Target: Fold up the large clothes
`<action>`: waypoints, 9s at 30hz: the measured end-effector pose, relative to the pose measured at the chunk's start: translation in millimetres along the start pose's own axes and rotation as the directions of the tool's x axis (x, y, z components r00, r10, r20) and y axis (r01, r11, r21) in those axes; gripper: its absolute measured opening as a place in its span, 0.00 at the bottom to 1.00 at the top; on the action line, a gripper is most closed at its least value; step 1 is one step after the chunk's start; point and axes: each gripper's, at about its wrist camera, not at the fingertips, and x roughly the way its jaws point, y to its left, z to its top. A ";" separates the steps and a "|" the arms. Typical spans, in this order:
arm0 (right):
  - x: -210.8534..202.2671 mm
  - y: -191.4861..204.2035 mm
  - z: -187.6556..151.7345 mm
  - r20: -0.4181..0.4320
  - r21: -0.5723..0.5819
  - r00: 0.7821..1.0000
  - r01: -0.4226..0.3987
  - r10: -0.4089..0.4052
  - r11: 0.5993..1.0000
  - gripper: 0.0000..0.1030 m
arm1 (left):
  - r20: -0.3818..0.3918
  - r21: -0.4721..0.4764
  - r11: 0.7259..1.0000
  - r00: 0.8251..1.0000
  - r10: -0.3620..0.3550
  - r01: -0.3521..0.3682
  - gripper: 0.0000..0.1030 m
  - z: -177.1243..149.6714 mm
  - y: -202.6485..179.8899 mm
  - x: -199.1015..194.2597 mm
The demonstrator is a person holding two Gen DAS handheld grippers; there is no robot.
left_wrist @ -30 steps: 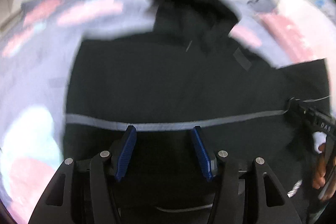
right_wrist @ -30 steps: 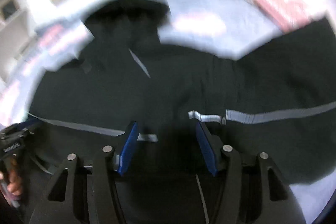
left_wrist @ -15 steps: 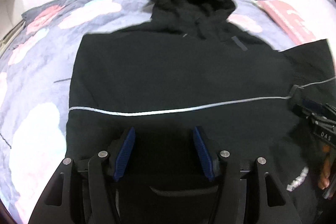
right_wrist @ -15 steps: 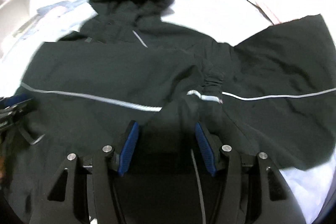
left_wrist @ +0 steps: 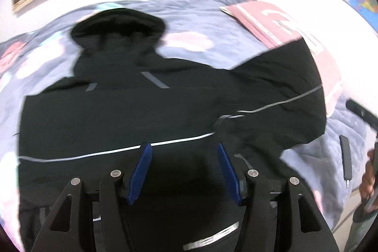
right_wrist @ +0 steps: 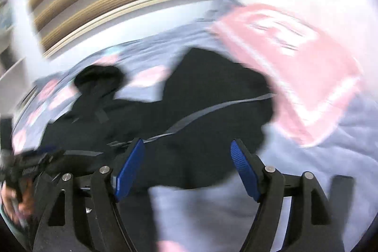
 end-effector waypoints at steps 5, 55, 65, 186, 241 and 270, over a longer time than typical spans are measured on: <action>40.4 -92.3 20.6 -0.048 0.201 0.998 -0.036 0.046 0.979 0.76 | -0.032 0.044 0.998 0.999 -0.033 0.034 0.58 8.9 -52.1 38.8; 44.7 -243.0 4.3 -0.023 0.452 0.995 -0.075 0.096 0.889 0.69 | -0.072 0.120 0.992 0.997 -0.038 0.046 0.58 17.4 -121.2 81.0; 28.7 -127.2 24.7 0.002 0.176 1.000 0.005 -0.005 0.984 0.25 | 0.002 0.096 0.995 0.999 0.042 -0.042 0.58 8.9 -59.5 26.6; 154.1 297.1 -86.5 -0.325 -0.353 0.944 -0.181 0.061 0.918 0.63 | -0.026 -0.256 0.962 0.996 0.089 -0.092 0.56 -46.1 221.2 -18.4; 446.8 314.5 123.9 -0.510 -0.027 0.852 -0.155 0.120 0.988 0.18 | -0.207 -0.433 0.902 0.975 -0.087 -0.011 0.13 184.4 378.7 208.7; 441.6 390.9 133.2 -0.510 -0.264 0.853 -0.276 0.110 0.924 0.53 | -0.184 -0.241 0.970 0.981 -0.066 0.020 0.49 218.2 321.1 212.6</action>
